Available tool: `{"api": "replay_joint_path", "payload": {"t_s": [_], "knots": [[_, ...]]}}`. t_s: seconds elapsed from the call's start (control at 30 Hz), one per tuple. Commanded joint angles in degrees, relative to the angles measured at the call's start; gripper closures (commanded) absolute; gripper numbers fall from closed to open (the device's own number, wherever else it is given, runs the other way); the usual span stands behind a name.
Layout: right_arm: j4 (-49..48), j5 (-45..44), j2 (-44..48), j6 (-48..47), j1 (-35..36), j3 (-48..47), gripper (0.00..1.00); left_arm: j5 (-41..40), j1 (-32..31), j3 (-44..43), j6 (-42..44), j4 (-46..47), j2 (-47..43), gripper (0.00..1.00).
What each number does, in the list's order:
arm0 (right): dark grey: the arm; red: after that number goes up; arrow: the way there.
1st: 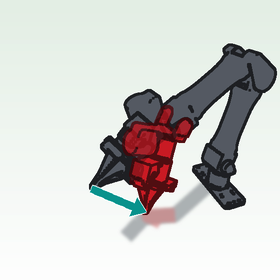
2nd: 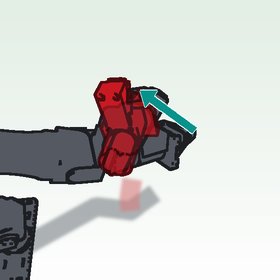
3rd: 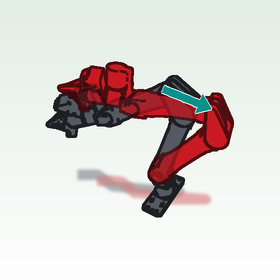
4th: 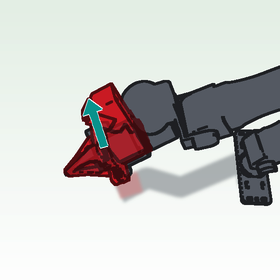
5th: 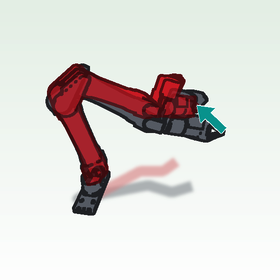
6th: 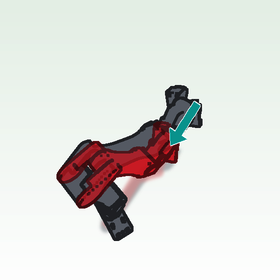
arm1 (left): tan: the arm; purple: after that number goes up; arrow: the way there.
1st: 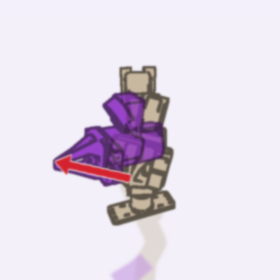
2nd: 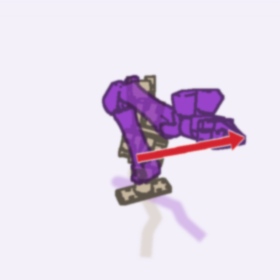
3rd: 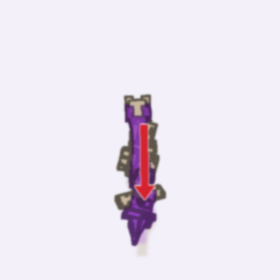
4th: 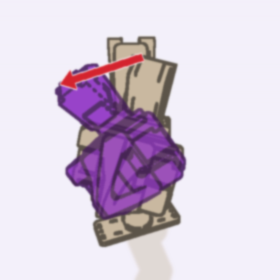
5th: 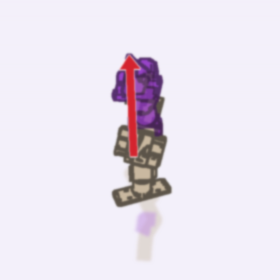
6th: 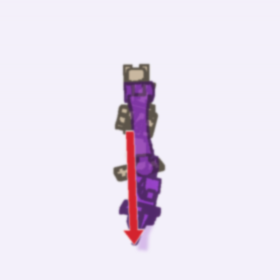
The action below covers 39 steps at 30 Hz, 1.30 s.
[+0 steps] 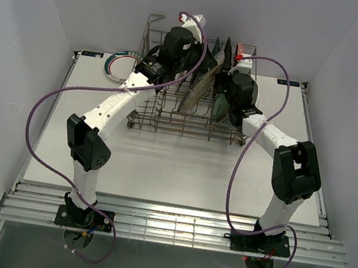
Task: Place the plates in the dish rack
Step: Insert the plate into the dish rack.
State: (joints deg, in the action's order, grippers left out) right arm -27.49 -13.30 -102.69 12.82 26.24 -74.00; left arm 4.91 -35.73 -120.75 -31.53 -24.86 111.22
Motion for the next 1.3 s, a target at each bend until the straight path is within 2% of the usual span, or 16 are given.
{"api": "replay_joint_path", "payload": {"t_s": [0.0,0.3,1.0,1.27], "knots": [[-1.17,1.26,-1.01,-0.6,-0.05,-3.26,0.68,3.71,-1.63,-5.9,-4.51,9.92,-6.45,1.0],[-1.26,2.49,-2.07,-0.43,-0.14,-3.79,0.69,5.2,-1.89,-6.87,-7.58,11.06,-6.46,1.0],[-3.71,3.72,-1.11,-0.34,-0.22,-1.24,0.69,4.5,-5.14,-10.21,-3.89,13.44,-8.21,1.0],[-4.77,2.76,-0.23,-0.07,-0.22,0.43,0.7,4.67,-5.23,-13.28,-5.65,12.73,-6.54,1.0]]}}
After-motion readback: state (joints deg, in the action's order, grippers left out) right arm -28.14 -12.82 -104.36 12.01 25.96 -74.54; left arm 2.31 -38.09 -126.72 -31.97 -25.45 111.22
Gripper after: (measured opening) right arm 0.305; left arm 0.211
